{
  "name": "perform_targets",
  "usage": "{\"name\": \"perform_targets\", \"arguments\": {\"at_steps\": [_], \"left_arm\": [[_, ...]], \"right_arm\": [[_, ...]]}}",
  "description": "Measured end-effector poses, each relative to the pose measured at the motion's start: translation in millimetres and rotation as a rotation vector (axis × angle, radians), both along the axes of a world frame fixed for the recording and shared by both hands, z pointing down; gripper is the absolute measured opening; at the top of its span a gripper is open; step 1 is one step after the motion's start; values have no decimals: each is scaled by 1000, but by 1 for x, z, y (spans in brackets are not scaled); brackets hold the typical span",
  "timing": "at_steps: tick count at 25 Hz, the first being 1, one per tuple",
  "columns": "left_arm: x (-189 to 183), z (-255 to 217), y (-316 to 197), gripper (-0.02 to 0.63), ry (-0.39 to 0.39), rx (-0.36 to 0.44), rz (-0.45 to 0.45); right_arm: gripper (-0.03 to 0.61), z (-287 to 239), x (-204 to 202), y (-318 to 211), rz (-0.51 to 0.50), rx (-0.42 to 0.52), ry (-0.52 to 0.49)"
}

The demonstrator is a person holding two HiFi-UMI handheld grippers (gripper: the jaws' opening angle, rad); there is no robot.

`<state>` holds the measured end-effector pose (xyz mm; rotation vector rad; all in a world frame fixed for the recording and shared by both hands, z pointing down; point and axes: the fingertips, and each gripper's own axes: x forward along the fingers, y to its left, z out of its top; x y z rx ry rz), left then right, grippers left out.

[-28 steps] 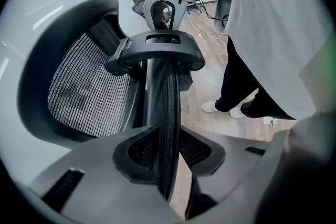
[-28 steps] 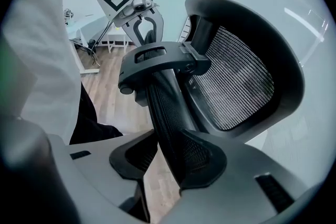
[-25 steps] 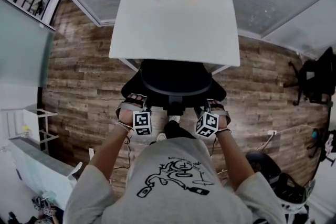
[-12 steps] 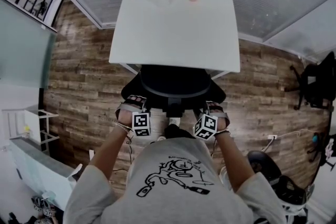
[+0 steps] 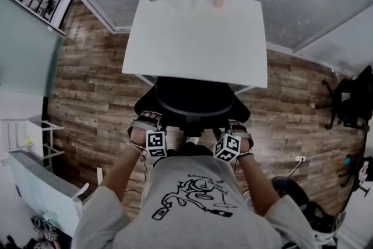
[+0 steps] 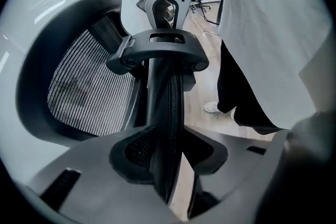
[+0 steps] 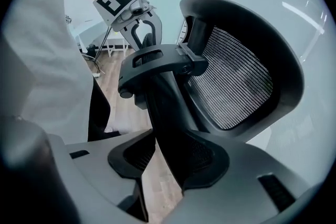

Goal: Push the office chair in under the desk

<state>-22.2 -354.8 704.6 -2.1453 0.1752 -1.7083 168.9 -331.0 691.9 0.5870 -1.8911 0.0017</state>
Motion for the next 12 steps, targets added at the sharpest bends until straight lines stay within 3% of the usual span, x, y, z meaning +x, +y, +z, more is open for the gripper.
{"name": "perform_targets", "arguments": {"at_steps": [12], "left_arm": [[-16,-17,4,147,5,8,-43]], "right_arm": [[189,-23,1,3,55,-65,-45]]}}
